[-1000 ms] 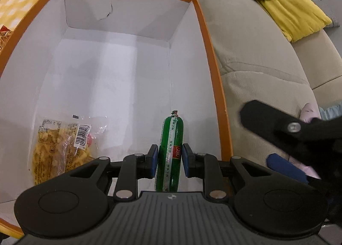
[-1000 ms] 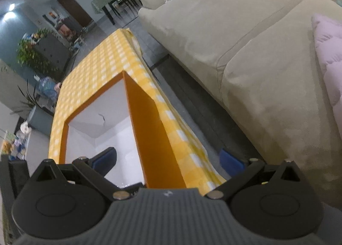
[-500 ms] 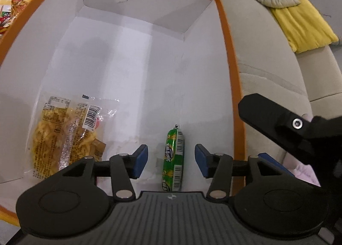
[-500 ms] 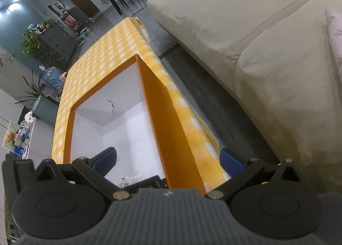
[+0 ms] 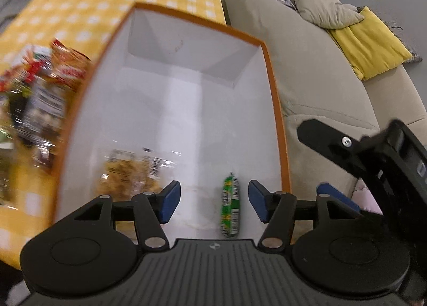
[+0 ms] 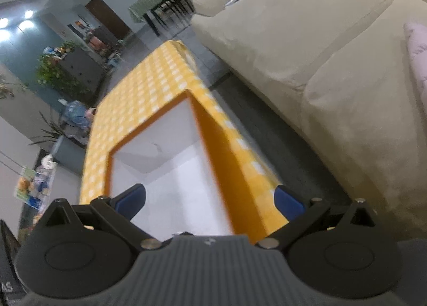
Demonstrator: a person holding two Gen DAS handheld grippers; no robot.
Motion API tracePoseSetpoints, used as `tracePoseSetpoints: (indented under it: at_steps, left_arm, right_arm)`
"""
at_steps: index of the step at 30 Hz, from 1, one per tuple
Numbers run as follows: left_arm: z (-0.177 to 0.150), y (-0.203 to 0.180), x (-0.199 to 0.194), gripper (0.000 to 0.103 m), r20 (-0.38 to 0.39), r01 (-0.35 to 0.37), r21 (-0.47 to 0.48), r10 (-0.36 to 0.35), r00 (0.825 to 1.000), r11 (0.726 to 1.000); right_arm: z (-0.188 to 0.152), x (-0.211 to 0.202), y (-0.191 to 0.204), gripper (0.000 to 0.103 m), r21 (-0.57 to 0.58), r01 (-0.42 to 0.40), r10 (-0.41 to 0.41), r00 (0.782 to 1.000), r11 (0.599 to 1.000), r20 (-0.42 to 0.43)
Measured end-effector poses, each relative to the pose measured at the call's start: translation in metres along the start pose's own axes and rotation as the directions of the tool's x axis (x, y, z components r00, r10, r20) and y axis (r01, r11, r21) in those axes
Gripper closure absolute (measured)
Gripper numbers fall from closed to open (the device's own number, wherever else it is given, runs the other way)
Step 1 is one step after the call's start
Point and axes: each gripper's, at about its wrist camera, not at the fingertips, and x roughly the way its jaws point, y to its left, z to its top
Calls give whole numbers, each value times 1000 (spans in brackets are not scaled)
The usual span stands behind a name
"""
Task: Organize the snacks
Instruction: 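Move both tools back over the snack pile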
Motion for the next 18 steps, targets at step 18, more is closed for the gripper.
tracePoseSetpoints:
  at_steps: [18]
  left_arm:
    - [1,123,-105,27,107,-209,-154,226,968,966]
  right_arm:
    - [-43,7,114,4,-272,-246,244,969,930,-43]
